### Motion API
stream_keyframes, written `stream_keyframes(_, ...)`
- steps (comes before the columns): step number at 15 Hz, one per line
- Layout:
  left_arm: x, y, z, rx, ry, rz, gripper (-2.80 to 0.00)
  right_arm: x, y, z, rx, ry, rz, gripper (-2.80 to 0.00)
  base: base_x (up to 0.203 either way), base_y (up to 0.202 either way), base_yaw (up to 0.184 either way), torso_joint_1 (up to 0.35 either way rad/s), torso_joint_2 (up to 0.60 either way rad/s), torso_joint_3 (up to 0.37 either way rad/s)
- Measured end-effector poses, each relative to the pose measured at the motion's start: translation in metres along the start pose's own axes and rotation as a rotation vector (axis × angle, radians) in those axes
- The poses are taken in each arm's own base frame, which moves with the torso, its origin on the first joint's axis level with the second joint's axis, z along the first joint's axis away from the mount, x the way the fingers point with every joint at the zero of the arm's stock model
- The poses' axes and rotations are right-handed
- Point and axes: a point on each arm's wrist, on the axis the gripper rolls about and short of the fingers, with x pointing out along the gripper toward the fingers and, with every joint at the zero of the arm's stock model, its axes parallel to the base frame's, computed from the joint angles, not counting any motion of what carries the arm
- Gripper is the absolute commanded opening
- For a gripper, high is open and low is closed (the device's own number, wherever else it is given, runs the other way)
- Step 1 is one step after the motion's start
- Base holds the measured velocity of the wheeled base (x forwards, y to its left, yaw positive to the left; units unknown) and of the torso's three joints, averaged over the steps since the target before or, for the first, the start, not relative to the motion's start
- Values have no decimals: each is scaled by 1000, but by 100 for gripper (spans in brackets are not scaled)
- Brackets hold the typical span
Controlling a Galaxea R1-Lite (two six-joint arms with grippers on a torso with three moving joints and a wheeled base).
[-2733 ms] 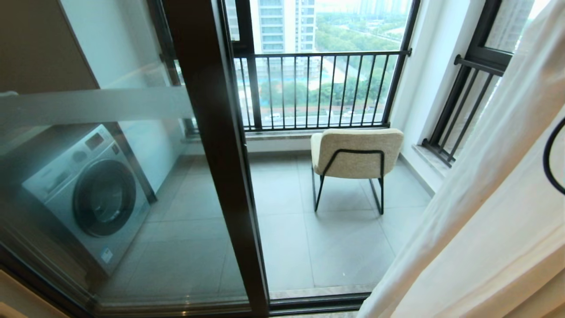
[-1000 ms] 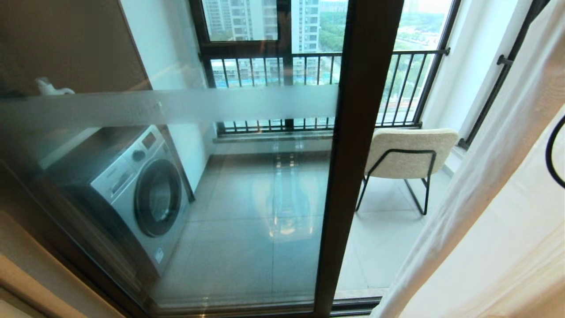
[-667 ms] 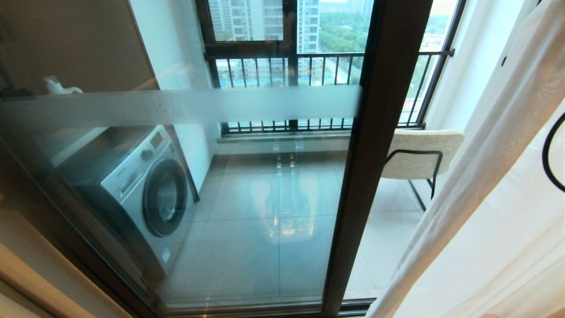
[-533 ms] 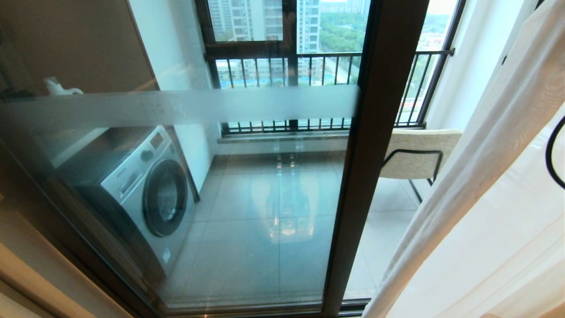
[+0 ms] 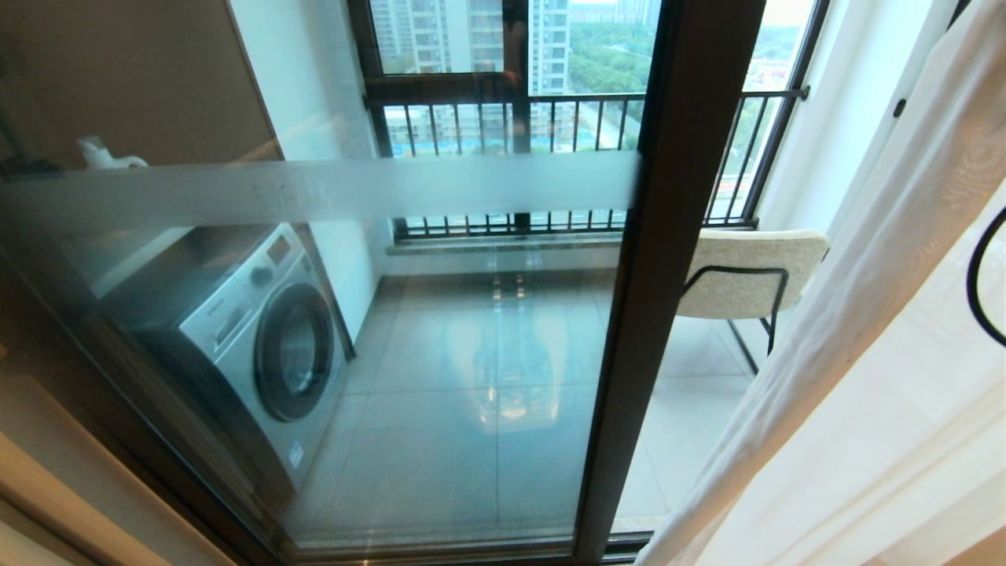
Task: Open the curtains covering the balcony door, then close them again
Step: Close the inner curtains on both sides
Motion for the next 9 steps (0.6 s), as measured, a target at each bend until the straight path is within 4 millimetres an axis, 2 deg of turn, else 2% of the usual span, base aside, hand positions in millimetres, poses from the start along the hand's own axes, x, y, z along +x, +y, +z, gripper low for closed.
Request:
stream_keyframes(4, 0, 0, 0, 0, 0, 0, -280, 4, 5, 4, -3, -17, 21, -280, 0, 0, 0, 0, 0, 0)
stream_keyframes(9, 0, 0, 0, 0, 0, 0, -280, 25, 21, 13, -1, -75, 85, -280, 0, 0, 0, 0, 0, 0)
